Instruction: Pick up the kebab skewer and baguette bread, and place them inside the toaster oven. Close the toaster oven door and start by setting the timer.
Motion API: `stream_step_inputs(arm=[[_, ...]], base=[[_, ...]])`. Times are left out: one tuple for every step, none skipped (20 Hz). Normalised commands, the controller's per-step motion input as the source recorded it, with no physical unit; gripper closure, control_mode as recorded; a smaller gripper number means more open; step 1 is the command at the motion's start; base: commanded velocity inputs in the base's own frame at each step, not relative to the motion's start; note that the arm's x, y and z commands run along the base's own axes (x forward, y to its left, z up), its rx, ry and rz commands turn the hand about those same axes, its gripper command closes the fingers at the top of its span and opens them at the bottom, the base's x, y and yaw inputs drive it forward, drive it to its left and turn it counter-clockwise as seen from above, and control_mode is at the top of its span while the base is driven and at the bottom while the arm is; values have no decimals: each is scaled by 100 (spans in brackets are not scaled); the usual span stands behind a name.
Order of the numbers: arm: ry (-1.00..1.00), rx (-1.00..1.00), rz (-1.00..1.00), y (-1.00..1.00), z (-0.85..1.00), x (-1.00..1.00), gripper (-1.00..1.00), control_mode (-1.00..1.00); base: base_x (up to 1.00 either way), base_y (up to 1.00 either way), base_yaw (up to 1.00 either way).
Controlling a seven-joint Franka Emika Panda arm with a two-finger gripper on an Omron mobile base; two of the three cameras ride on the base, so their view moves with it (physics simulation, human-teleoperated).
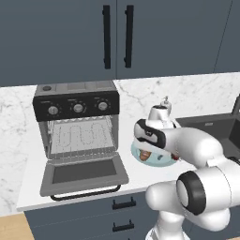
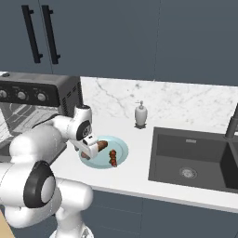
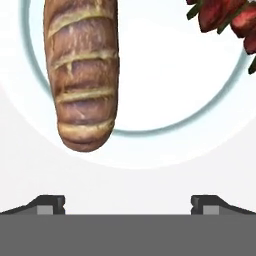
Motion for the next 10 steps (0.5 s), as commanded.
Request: stream_step_inputs(arm=[[0, 0, 0, 11, -18, 36, -100, -100], [0, 0, 0, 15, -21, 41, -100, -100], [0, 0, 0, 4, -16, 41, -100, -100], [0, 0, 0, 0, -15, 30, -100, -100], [0, 0, 0, 0, -21, 19, -100, -100], [0, 0, 0, 0, -24, 10, -100, -100], [0, 0, 0, 0, -30, 8, -100, -100], [0, 0, 0, 0, -33, 9, -100, -100], [0, 0, 0, 0, -32, 6, -100, -100], [0, 0, 0, 0, -32, 3, -100, -100]], base=[[0, 0, 0], [0, 0, 0], [0, 0, 0], [0, 0, 0], [0, 0, 0], [0, 0, 0], [0, 0, 0], [0, 0, 0], [0, 0, 0], [0, 0, 0]])
